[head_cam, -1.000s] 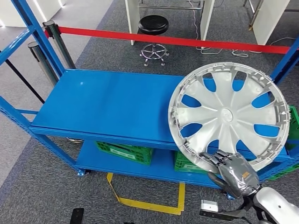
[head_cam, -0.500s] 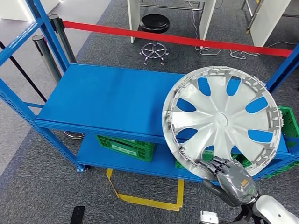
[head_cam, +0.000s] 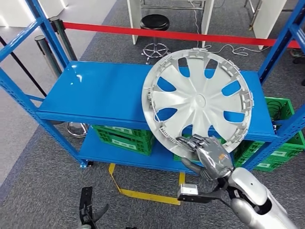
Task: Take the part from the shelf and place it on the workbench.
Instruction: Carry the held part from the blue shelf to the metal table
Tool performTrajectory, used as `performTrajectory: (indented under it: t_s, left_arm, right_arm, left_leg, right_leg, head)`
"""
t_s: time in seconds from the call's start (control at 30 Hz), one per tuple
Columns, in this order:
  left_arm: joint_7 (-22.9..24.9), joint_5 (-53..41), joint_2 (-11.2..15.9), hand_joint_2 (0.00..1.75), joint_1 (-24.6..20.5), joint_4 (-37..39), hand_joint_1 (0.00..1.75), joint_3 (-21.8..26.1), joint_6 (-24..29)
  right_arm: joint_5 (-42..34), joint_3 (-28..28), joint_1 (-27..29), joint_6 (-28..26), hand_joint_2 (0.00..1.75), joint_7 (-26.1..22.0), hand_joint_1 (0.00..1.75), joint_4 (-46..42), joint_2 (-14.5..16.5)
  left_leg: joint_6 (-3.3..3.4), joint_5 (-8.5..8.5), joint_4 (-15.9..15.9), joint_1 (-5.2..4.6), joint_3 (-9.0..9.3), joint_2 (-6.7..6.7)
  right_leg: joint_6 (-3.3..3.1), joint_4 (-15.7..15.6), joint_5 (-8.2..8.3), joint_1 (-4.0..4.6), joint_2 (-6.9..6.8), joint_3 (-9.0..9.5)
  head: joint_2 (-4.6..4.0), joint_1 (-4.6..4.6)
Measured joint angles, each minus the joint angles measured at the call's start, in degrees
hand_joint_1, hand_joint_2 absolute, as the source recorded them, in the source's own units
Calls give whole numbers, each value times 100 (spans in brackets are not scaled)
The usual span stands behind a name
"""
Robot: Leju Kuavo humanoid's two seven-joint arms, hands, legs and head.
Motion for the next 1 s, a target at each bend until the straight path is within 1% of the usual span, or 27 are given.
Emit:
performTrajectory:
  t_s: [0.03, 0.07, 0.1, 0.13, 0.2, 0.23, 0.27, 0.33, 0.37, 0.4, 0.47, 0.5, 0.53, 0.57, 0.6, 0.63, 0.67, 0.7, 0.73, 0.77, 0.8, 0.83, 0.87, 0.9, 0.93, 0.97, 1.0]
  left_arm:
    - [-241, 13, 46, 175, 162, 1, 0, 21, -169]
    - [-415, 27, 112, 175, 358, 3, 0, 47, -276]
    - [-504, 36, 178, 175, 538, 5, 0, 70, -321]
    - [-528, 33, 234, 175, 659, 7, 0, 86, -336]
    - [-508, 5, 307, 175, 756, 8, 0, 106, -328]
    - [-498, -9, 321, 175, 748, 8, 0, 116, -321]
    - [-485, -19, 322, 175, 739, 8, 0, 125, -313]
    - [-461, -23, 315, 175, 736, 8, 0, 140, -303]
    - [-448, -23, 311, 175, 738, 8, 0, 143, -302]
    - [-438, -23, 310, 175, 741, 8, 0, 145, -298]
    - [-426, -34, 315, 175, 741, 8, 0, 149, -291]
    - [-424, -45, 318, 175, 742, 8, 0, 150, -286]
    - [-424, -56, 316, 175, 742, 8, 0, 150, -284]
    - [-424, -61, 311, 175, 742, 8, 0, 151, -279]
    - [-430, -41, 304, 175, 741, 8, 0, 157, -272]
    - [-445, 1, 298, 175, 738, 8, 0, 174, -263]
    - [-472, 63, 297, 175, 738, 5, 0, 201, -251]
    - [-505, 128, 293, 175, 737, 3, 0, 237, -242]
    - [-539, 180, 291, 175, 735, 1, 0, 277, -236]
    - [-566, 209, 288, 175, 734, -1, 0, 310, -236]
    - [-581, 208, 284, 175, 734, -1, 0, 335, -240]
    - [-590, 193, 283, 175, 735, 0, 0, 351, -244]
    - [-592, 162, 281, 175, 740, 1, 0, 357, -247]
    - [-591, 128, 277, 175, 744, 1, 0, 361, -249]
    - [-589, 97, 274, 175, 744, 1, 0, 362, -257]
    - [-586, 72, 270, 175, 743, 1, 0, 362, -272]
    - [-582, 57, 269, 175, 742, 1, 0, 362, -290]
  right_arm:
    - [-27, -100, 270, -175, 175, -20, 175, -106, -110]
    - [-39, -224, 534, -309, 175, -71, 175, -207, -222]
    - [-33, -346, 746, -387, 175, -118, 175, -281, -302]
    - [-20, -452, 887, -419, 175, -144, 175, -336, -346]
    - [11, -596, 1044, -416, 175, -152, 175, -413, -384]
    - [28, -633, 1092, -405, 175, -151, 175, -440, -389]
    - [47, -650, 1126, -395, 175, -155, 175, -466, -394]
    - [75, -674, 1188, -382, 175, -167, 175, -522, -414]
    - [79, -688, 1214, -379, 175, -172, 175, -546, -424]
    - [80, -707, 1233, -375, 175, -173, 175, -560, -435]
    - [81, -733, 1257, -367, 175, -172, 175, -569, -444]
    - [81, -743, 1273, -366, 175, -168, 175, -570, -444]
    - [80, -749, 1297, -366, 175, -164, 175, -571, -444]
    - [80, -755, 1332, -368, 175, -159, 175, -574, -443]
    - [79, -759, 1372, -370, 175, -155, 175, -580, -442]
    - [76, -762, 1412, -373, 175, -154, 175, -592, -442]
    - [66, -768, 1442, -376, 175, -157, 175, -606, -442]
    - [53, -780, 1466, -377, 175, -159, 175, -625, -442]
    - [34, -795, 1488, -377, 175, -162, 175, -643, -442]
    - [17, -814, 1514, -375, 175, -166, 175, -657, -442]
    - [4, -835, 1546, -372, 175, -167, 175, -669, -442]
    - [-8, -853, 1572, -369, 175, -171, 175, -676, -442]
    - [-17, -871, 1593, -362, 175, -175, 175, -687, -442]
    - [-26, -887, 1604, -354, 175, -179, 175, -702, -442]
    - [-34, -903, 1614, -345, 175, -184, 175, -718, -442]
    - [-37, -919, 1628, -335, 175, -189, 175, -732, -442]
    - [-37, -932, 1642, -327, 175, -193, 175, -741, -442]
  left_leg:
    - [18, -17, 200, 0, 57, 1]
    - [52, 68, 207, -5, 195, 0]
    - [110, 195, -6, -20, 423, -4]
    - [192, 274, -406, -55, 725, -16]
    - [333, 256, -1256, -126, 1268, -29]
    - [369, 216, -1511, -156, 1408, -31]
    - [378, 209, -1621, -172, 1449, -26]
    - [401, 322, -1721, -169, 1416, -4]
    - [428, 394, -1763, -155, 1382, 10]
    - [449, 474, -1798, -134, 1324, 23]
    - [474, 609, -1798, -123, 1165, 32]
    - [466, 678, -1793, -120, 1075, 35]
    - [453, 743, -1787, -115, 988, 39]
    - [434, 806, -1775, -104, 896, 44]
    - [408, 864, -1753, -88, 802, 47]
    - [375, 915, -1711, -71, 711, 48]
    - [341, 952, -1649, -65, 623, 47]
    - [306, 981, -1576, -65, 552, 47]
    - [274, 1010, -1511, -72, 504, 47]
    - [249, 1043, -1472, -80, 473, 47]
    - [222, 1080, -1450, -80, 453, 46]
    - [190, 1061, -1430, -70, 431, 42]
    - [155, 938, -1357, -58, 399, 37]
    - [118, 711, -1189, -44, 352, 32]
    - [84, 399, -916, -29, 296, 30]
    - [62, 95, -563, -19, 240, 29]
    - [50, -113, -207, -10, 199, 29]
  right_leg:
    - [-8, 4, 39, 22, -41, -56]
    - [-17, 9, 82, 46, -59, -118]
    - [-23, 13, 129, 71, -48, -184]
    - [-24, 16, 177, 85, -30, -244]
    - [1, 17, 270, 103, -3, -328]
    - [26, 11, 319, 91, -6, -353]
    - [56, 2, 367, 81, -6, -368]
    - [120, 7, 385, 60, 8, -409]
    - [145, 87, 265, 60, 19, -460]
    - [169, 287, 31, 59, 29, -538]
    - [215, 957, -535, 33, 34, -722]
    - [241, 1309, -702, 17, 32, -775]
    - [269, 1530, -717, 1, 30, -767]
    - [299, 1590, -610, -16, 28, -678]
    - [330, 1448, -435, -35, 26, -489]
    - [367, 1127, -294, -63, 21, -204]
    - [407, 695, -269, -89, 16, 146]
    - [405, 289, -332, -101, 20, 439]
    - [386, 1, -431, -106, 20, 624]
    - [346, -136, -515, -93, 24, 699]
    - [277, -150, -517, -85, 22, 662]
    - [226, -127, -483, -85, 8, 604]
    - [171, -113, -438, -85, 1, 554]
    - [119, -111, -382, -88, -7, 492]
    - [82, -107, -321, -82, -11, 437]
    - [59, -102, -257, -72, -11, 377]
    - [47, -91, -192, -60, -11, 308]
  head:
    - [0, -3]
    - [0, -6]
    - [0, -6]
    - [0, -5]
    - [0, -3]
    - [0, -3]
    - [0, -6]
    - [0, -7]
    - [-1, -1]
    - [-1, 8]
    - [-1, 15]
    - [-1, 13]
    - [-1, 10]
    - [-2, 12]
    - [-1, 10]
    - [-2, 12]
    - [-1, 18]
    - [-1, 15]
    - [-1, 17]
    - [-1, 14]
    - [-1, 12]
    - [-1, 12]
    - [-1, 5]
    - [-1, -2]
    - [-1, -13]
    - [-2, -19]
    - [-2, -20]
